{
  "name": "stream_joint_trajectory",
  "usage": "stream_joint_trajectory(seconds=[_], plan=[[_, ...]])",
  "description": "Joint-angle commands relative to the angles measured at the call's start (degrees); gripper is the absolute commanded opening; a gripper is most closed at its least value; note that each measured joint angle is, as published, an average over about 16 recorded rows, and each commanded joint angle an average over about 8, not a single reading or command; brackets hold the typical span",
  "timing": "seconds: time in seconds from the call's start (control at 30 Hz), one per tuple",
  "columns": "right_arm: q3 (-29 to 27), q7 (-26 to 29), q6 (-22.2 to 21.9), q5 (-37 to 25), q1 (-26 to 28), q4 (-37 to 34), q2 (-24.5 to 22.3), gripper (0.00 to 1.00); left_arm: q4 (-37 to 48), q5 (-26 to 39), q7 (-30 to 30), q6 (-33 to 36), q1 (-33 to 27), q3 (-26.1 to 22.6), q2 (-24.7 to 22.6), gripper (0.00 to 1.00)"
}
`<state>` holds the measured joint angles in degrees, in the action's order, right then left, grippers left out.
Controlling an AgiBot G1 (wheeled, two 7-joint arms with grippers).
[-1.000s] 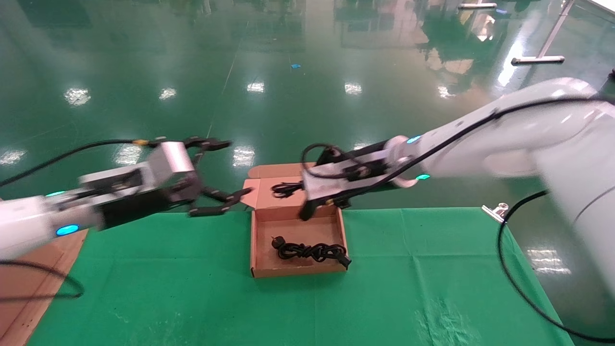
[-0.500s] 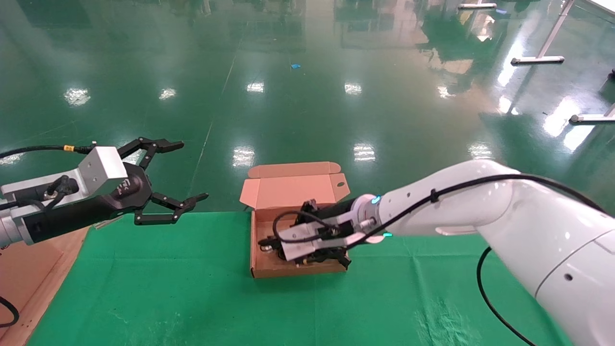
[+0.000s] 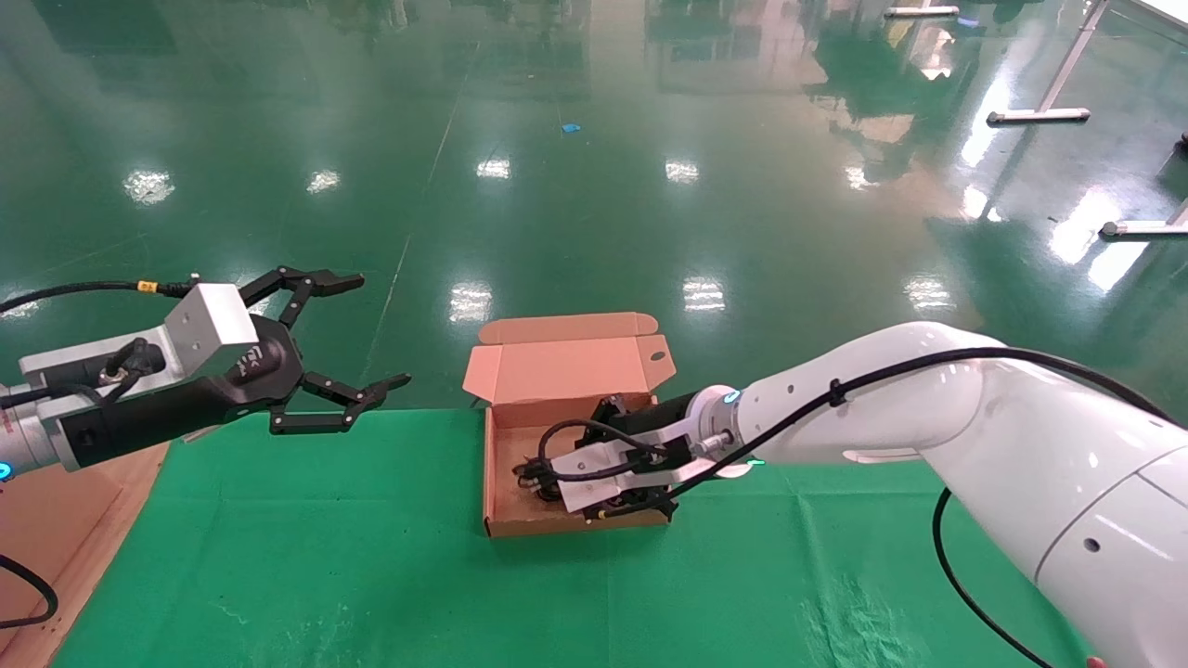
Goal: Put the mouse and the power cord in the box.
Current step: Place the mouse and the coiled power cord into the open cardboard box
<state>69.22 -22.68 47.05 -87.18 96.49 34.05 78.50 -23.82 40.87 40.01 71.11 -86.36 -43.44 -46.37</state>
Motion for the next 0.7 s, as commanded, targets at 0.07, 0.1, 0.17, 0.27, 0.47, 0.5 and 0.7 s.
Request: stream_joint_trajectory(seconds=[0.07,0.1,0.17,0.27,0.47,0.5,0.7], plan=[[-0.30,-0.05,0.14,-0.04,0.06,-0.09,0.01,1.00,-0.05,0.09,-0.04,-0.13,0.00,-0.04,-0.08,1.00],[-0.36,-0.06,0.18,-0.06,0.08,-0.11,0.01,1.00,-0.07,0.11,-0.05,-0.17,0.00,-0.05,-0.10,1.00],[-0.49,-0.08,0.26,-0.09,0.14,-0.14,0.01,1.00,-0.10,0.14,-0.07,-0.25,0.00,-0.06,-0.12,1.00],[-0.63,-0.10,0.35,-0.12,0.20,-0.18,0.01,1.00,-0.13,0.18,-0.10,-0.35,0.00,-0.08,-0.16,1.00],[-1.42,0.23,0.91,0.32,-0.08,0.17,-0.45,1.00,-0.18,0.23,-0.13,-0.45,0.00,-0.11,-0.21,1.00],[-1.79,0.46,1.18,0.63,-0.32,0.44,-0.75,1.00,-0.22,0.23,-0.17,-0.44,0.02,-0.10,-0.21,1.00],[-5.91,3.10,4.17,4.22,-3.10,3.58,-4.17,1.00,-2.61,0.27,-2.60,0.31,1.23,1.23,0.36,1.00]])
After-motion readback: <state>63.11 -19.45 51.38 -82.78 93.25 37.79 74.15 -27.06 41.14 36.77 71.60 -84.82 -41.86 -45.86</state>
